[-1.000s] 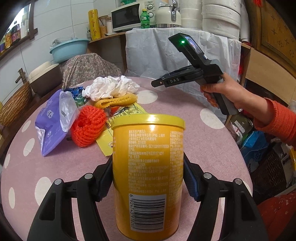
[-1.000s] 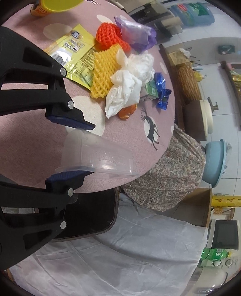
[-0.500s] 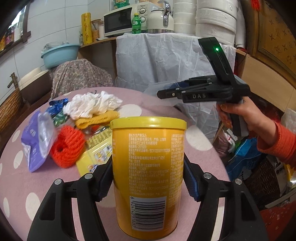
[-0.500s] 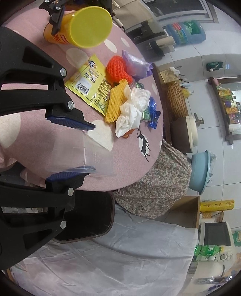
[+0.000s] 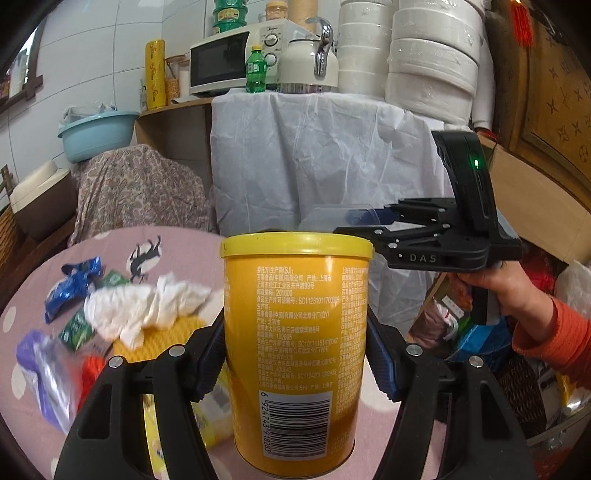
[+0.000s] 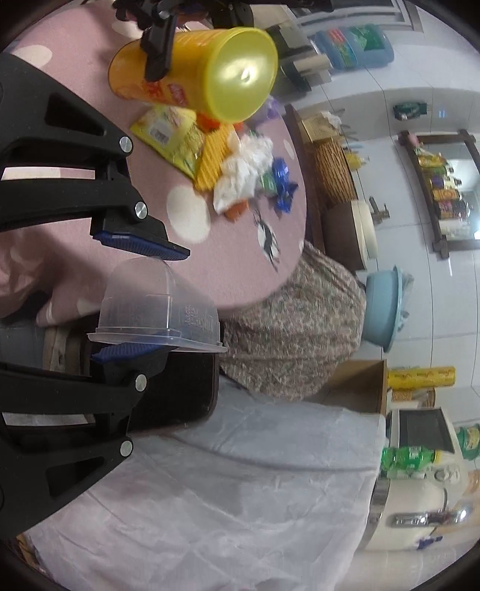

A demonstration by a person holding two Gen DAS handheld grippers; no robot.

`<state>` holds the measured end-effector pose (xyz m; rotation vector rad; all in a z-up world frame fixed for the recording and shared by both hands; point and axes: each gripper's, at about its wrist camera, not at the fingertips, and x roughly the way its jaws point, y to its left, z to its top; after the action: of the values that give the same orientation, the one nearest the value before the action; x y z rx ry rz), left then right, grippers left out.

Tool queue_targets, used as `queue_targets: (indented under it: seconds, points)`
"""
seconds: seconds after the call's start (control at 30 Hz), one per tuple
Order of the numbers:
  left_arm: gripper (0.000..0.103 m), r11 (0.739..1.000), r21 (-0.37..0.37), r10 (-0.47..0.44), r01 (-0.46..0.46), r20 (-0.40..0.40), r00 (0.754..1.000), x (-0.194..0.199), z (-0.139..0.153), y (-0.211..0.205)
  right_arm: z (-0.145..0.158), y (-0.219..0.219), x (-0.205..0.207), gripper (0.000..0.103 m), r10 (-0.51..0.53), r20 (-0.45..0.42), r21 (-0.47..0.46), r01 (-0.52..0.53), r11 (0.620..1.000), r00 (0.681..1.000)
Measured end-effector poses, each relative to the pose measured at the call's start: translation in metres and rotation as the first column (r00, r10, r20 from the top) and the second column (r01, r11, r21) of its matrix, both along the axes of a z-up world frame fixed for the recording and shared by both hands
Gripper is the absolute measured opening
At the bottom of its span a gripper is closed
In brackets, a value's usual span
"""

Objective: Collect trash
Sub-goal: 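Lift the yellow can with the left gripper while the right gripper grasps a clear plastic container, then drop the clear container from the right gripper while the left gripper drops the yellow can into the bin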

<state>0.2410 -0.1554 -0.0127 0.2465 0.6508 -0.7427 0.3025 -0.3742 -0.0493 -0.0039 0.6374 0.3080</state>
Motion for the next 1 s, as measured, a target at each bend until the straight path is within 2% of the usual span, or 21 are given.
queue_targets:
  seconds: [0.17,0.4,0.57,0.63,0.77,0.93,1.0]
  points:
    - [0.065,1.000,-0.004,-0.002,0.002,0.008,1.000,0.024,0.008,-0.029,-0.029,-0.039,0.037,0.041,-0.106,-0.072,-0.035,0.103,0.994,0.992]
    - [0.065,1.000,0.007,-0.002,0.002,0.006,1.000,0.059,0.012,-0.075,-0.118,-0.071,0.103,0.041,-0.179,-0.269,-0.010,0.183,0.983,0.946]
    - [0.065,1.000,0.014,-0.003,0.004,-0.023,1.000,0.084,0.006,-0.104,-0.172,-0.072,0.131,0.042,-0.196,-0.361,-0.009,0.206,0.978,0.912]
    - [0.065,1.000,0.021,0.001,0.000,-0.030,1.000,0.092,0.002,-0.114,-0.187,-0.073,0.137,0.043,-0.200,-0.375,-0.006,0.214,0.977,0.905]
    - [0.065,1.000,0.023,0.018,-0.017,-0.062,0.998,0.112,-0.009,-0.131,-0.204,-0.074,0.139,0.067,-0.213,-0.376,0.003,0.231,0.973,0.902]
    - [0.065,0.998,0.055,0.050,-0.044,-0.117,0.992,0.139,-0.030,-0.158,-0.195,-0.078,0.122,0.067,-0.217,-0.305,0.013,0.232,0.973,0.927]
    - [0.065,0.995,0.082,0.063,-0.053,-0.130,0.990,0.148,-0.039,-0.171,-0.185,-0.080,0.109,0.071,-0.224,-0.265,0.002,0.233,0.972,0.938]
